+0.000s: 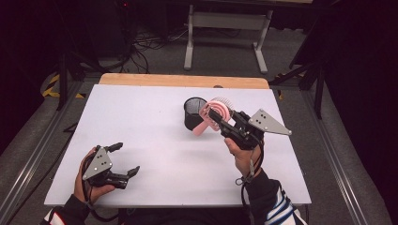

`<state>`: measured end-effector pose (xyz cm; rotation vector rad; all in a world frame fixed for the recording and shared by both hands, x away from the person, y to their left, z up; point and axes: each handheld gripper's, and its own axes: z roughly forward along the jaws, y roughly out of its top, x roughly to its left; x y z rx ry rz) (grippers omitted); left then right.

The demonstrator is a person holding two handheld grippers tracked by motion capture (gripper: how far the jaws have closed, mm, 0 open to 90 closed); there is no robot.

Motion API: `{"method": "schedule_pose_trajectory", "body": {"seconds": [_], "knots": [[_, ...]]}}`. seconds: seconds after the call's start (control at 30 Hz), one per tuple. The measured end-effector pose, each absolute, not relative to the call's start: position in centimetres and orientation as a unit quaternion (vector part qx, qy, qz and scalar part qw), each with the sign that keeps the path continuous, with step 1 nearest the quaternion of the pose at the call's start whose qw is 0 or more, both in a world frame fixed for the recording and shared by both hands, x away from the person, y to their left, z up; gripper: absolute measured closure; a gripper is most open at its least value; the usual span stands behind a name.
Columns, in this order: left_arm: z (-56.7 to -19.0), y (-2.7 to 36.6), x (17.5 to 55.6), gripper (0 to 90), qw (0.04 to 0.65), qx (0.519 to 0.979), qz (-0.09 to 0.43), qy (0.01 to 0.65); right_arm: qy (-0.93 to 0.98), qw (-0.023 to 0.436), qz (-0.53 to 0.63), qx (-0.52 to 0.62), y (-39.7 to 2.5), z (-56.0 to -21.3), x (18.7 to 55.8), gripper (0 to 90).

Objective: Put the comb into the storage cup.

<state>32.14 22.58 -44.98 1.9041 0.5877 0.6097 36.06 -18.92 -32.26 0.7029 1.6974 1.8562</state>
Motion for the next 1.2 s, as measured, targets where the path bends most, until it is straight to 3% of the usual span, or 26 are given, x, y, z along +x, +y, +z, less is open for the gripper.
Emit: {"method": "schedule_pose_trajectory", "body": {"seconds": [0.5, 1.2], "knots": [[-45.1, 22.7, 32.2, 4.4, 0.502, 0.791, 0.249, 0.243, 0.619, 0.285, 0.688, 0.25, -18.3, -29.8, 37.3, 63.2], [-45.1, 22.7, 32.2, 4.3, 0.503, 0.792, 0.247, 0.241, 0.601, 0.31, 0.682, 0.28, -18.1, -29.4, 40.6, 63.2]]}}
